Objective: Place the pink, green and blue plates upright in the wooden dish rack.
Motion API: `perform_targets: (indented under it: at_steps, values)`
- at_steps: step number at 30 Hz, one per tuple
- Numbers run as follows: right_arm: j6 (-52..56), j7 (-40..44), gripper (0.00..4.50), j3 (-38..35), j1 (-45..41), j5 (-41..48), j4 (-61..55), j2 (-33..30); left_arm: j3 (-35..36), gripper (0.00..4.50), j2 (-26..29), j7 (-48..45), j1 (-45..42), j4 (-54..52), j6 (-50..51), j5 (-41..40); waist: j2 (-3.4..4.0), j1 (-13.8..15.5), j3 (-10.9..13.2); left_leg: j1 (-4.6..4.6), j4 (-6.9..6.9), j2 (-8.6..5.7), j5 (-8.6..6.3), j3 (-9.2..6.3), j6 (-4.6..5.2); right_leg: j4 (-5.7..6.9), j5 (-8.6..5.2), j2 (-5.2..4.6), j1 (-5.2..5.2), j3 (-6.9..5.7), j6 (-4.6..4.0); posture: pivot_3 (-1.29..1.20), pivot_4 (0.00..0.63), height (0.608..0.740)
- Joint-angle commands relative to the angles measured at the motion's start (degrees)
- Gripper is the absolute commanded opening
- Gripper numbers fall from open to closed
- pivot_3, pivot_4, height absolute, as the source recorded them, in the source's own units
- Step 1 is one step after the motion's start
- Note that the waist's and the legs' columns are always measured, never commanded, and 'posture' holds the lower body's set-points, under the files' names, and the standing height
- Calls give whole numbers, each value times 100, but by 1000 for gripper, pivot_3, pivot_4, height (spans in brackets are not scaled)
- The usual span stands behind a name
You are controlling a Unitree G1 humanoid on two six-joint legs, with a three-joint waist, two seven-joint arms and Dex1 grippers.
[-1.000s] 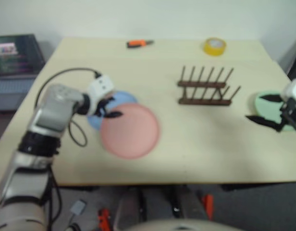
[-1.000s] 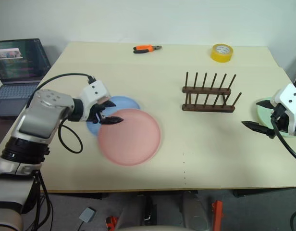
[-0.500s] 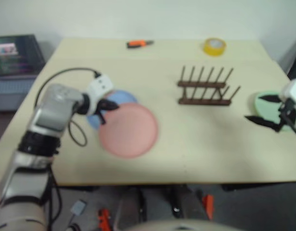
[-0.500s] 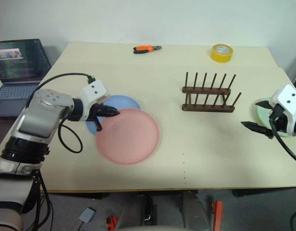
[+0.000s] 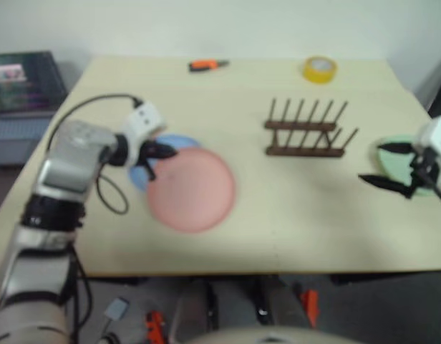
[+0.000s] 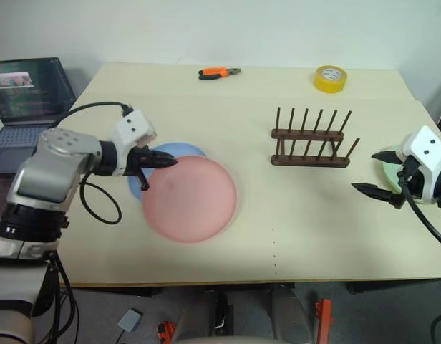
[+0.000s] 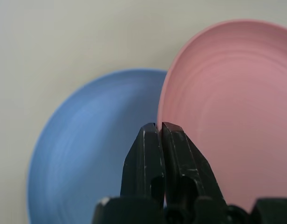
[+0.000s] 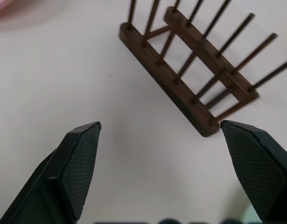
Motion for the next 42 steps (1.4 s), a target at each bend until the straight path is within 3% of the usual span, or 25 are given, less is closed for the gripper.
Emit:
perform_targets:
  at_steps: [1, 8, 15, 19, 23, 26, 30, 38, 42]
  values:
    - [123, 90, 4500, -291, -112, 423, -352, 60, 401, 26, 101, -5, -213, -293, 140, -257, 0, -1, 0, 0, 0, 0, 0, 0, 0, 0, 0, 0, 0, 0, 0, 0, 150, 740]
    - [592, -137, 4500, -216, -428, 1204, -1092, 390, 871, 26, -229, 277, -748, -582, 795, -915, -2, 8, 1, -3, 6, 0, 0, -5, 0, 2, 1, 1, 1, -4, 3, 0, 150, 740]
    - [787, -369, 4500, 6, -813, 1531, -1737, 445, 866, 26, -452, 543, -1040, -675, 1148, -1207, -2, -4, 1, -1, 3, 2, 0, -4, 0, 2, 2, 2, 1, -3, 3, 0, 150, 740]
    - [768, -497, 4500, 414, -1216, 1481, -2122, 484, 914, 26, -1020, 1321, -1573, -78, 1361, -1088, -4, 11, 1, -1, 12, 1, 0, -7, -1, 7, 2, 2, 2, -4, 4, 0, 150, 740]
    - [140, -695, 4500, 1419, -1726, 441, -2132, 599, 975, 26, -2093, 2473, -2427, 903, 1382, -906, -9, 26, -1, -2, 21, -3, 1, -7, 0, 4, 6, 0, 8, -3, 11, 0, 150, 740]
    - [-452, -821, 4500, 2045, -1955, -458, -1912, 687, 1039, 26, -2501, 2876, -2763, 1382, 1295, -817, -9, 22, -1, -13, 32, -6, 0, -2, 2, 1, 11, 0, 3, 2, 20, 0, 150, 740]
    - [-1140, -1016, 4500, 2650, -2182, -1396, -1521, 978, 1043, 26, -2802, 3093, -2999, 1646, 1267, -839, -9, -21, -1, -16, 17, -4, 0, 6, 1, -4, 12, 1, -10, 10, 18, 0, 150, 740]
    - [-1589, -1066, 4500, 3194, -2191, -2335, -1198, 1391, 1067, 26, -2900, 3134, -3051, 1621, 1386, -933, -9, -3, -1, -14, 2, -3, 1, 0, -2, 2, 15, 4, -12, 1, -15, 0, 150, 740]
    - [-1726, -1072, 3170, 3238, -2234, -2612, -1007, 1517, 1105, 0, -2913, 3167, -2986, 1515, 1522, -992, -9, 2, -1, -13, 8, -7, 1, 3, -1, 1, 17, 0, -9, 3, -11, 0, 150, 740]
